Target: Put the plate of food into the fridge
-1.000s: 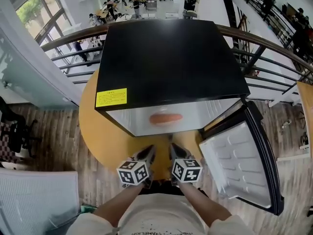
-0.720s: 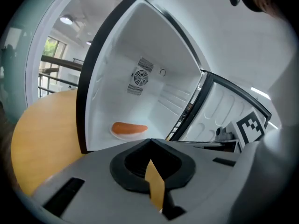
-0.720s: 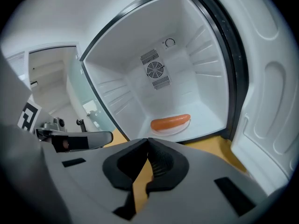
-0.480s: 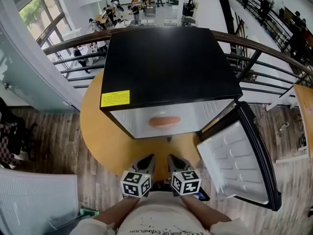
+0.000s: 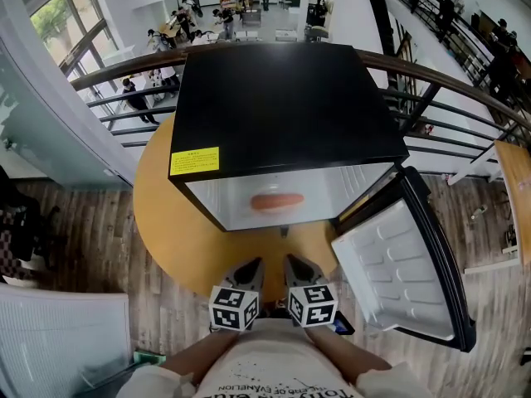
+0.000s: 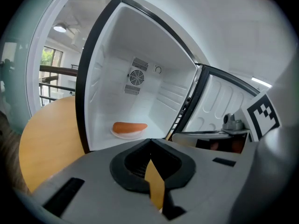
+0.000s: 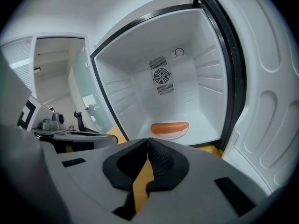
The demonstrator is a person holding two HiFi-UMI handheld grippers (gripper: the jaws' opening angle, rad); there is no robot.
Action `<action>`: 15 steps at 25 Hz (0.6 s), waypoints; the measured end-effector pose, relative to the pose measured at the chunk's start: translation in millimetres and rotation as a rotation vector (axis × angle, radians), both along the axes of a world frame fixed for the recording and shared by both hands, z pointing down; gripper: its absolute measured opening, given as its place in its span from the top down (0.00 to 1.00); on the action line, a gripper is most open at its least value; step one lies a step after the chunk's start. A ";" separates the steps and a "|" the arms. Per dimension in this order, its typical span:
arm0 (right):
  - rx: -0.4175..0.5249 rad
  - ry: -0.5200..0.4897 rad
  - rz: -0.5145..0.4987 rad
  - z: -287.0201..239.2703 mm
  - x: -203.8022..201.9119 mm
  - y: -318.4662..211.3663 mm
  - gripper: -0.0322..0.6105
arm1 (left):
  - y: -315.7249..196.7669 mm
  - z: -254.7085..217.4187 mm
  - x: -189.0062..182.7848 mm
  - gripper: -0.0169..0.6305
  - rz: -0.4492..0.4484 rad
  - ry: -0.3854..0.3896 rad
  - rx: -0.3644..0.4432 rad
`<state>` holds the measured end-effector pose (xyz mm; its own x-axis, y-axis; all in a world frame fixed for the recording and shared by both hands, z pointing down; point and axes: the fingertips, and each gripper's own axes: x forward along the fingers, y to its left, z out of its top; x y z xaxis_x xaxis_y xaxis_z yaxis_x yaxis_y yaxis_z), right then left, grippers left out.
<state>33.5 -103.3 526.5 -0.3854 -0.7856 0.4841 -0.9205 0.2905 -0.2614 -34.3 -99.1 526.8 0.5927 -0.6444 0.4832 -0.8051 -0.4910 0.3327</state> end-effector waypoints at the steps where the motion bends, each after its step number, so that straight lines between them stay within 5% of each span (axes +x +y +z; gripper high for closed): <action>1: -0.001 0.001 0.002 0.2 0.5 -0.1 0.91 | -0.3 -0.5 -0.2 0.94 -0.001 0.000 0.001; 15: -0.024 0.020 -0.007 8.0 -4.4 4.1 0.91 | 0.8 2.6 -8.0 0.94 -0.015 -0.009 -0.011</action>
<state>29.1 -99.2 534.5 -0.3813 -0.7705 0.5107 -0.9234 0.2911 -0.2503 -42.3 -98.3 529.5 0.5782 -0.6479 0.4959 -0.8156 -0.4749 0.3305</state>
